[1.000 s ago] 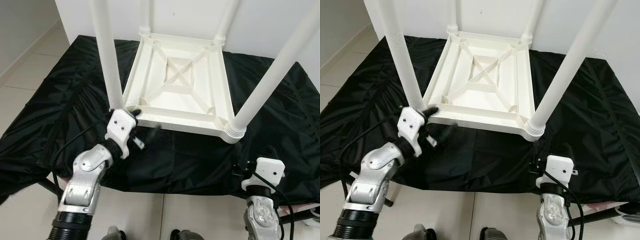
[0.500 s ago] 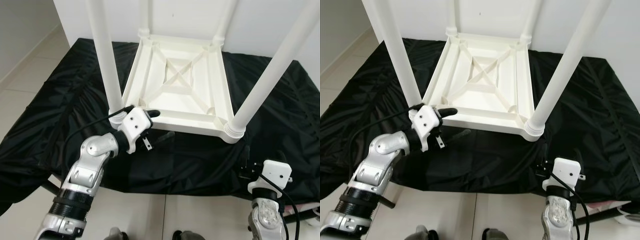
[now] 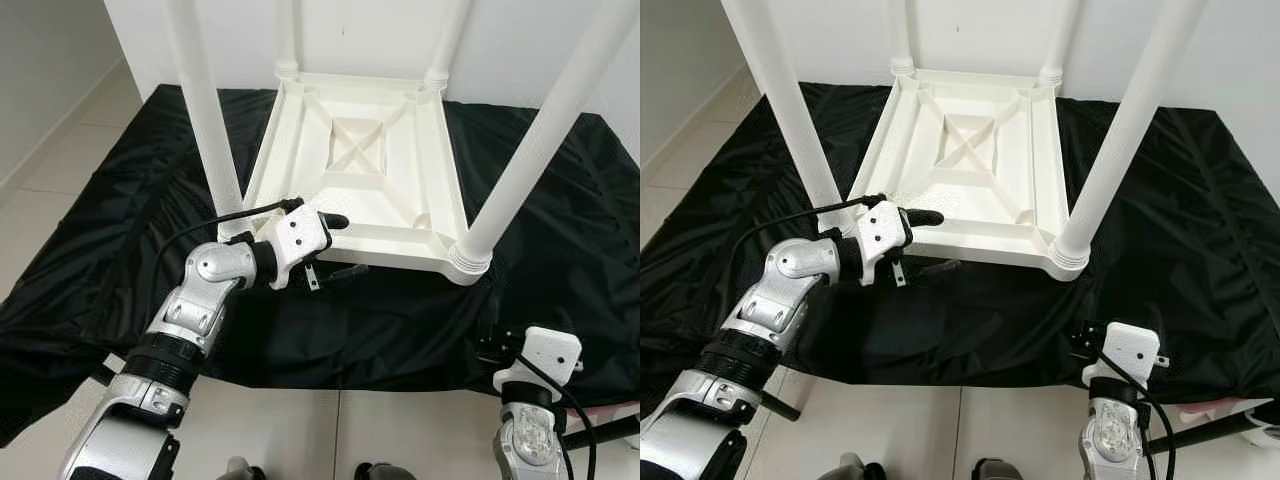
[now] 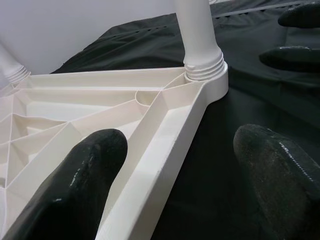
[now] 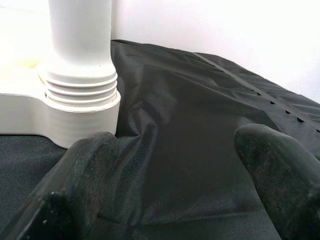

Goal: Building children table

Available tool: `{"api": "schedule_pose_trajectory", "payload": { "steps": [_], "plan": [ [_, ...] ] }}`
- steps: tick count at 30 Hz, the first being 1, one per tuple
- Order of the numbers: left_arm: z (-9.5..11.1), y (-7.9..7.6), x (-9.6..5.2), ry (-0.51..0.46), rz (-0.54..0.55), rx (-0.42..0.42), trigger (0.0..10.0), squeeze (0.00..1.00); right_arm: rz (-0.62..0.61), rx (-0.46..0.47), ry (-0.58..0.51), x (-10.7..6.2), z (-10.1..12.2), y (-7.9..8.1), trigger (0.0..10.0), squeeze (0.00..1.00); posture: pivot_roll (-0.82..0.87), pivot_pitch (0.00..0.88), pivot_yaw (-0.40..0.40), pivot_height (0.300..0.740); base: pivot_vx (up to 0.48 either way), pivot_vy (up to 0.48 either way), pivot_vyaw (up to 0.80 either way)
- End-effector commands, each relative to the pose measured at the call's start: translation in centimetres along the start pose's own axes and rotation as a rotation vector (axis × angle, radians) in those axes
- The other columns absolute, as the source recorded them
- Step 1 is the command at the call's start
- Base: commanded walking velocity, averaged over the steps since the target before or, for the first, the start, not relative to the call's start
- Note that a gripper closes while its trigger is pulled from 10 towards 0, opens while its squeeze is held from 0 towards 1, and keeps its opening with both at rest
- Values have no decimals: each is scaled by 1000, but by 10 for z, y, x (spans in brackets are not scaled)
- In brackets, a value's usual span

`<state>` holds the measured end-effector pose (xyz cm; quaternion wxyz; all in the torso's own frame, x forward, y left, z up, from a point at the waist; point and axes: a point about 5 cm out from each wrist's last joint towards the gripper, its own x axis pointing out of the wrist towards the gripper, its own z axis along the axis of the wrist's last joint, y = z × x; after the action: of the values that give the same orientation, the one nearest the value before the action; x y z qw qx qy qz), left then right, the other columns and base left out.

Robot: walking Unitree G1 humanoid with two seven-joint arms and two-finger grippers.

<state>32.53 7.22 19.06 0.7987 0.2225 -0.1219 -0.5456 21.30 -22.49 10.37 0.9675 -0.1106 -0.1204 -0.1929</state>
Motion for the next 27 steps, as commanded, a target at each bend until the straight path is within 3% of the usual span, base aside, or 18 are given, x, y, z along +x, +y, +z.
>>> {"api": "schedule_pose_trajectory", "payload": {
  "steps": [1, 12, 27],
  "plan": [
    [-2, 2, -2, -15, 4, -17, 10000, 0, 0, -4, -16, -1, 1, 0, 10000, 0, -158, 72, 58, 740, 0, 0, 0],
    [-4, 3, 0, -43, 7, -28, 10000, 0, 32, 13, -33, 4, 4, 8, 10000, 0, -142, 69, 41, 740, 0, 0, 0],
    [-5, 6, -3, -48, 24, -25, 10000, 0, 55, 22, -32, 8, 4, 12, 10000, 0, -126, 75, 28, 740, 0, 0, -800]
  ]
}}
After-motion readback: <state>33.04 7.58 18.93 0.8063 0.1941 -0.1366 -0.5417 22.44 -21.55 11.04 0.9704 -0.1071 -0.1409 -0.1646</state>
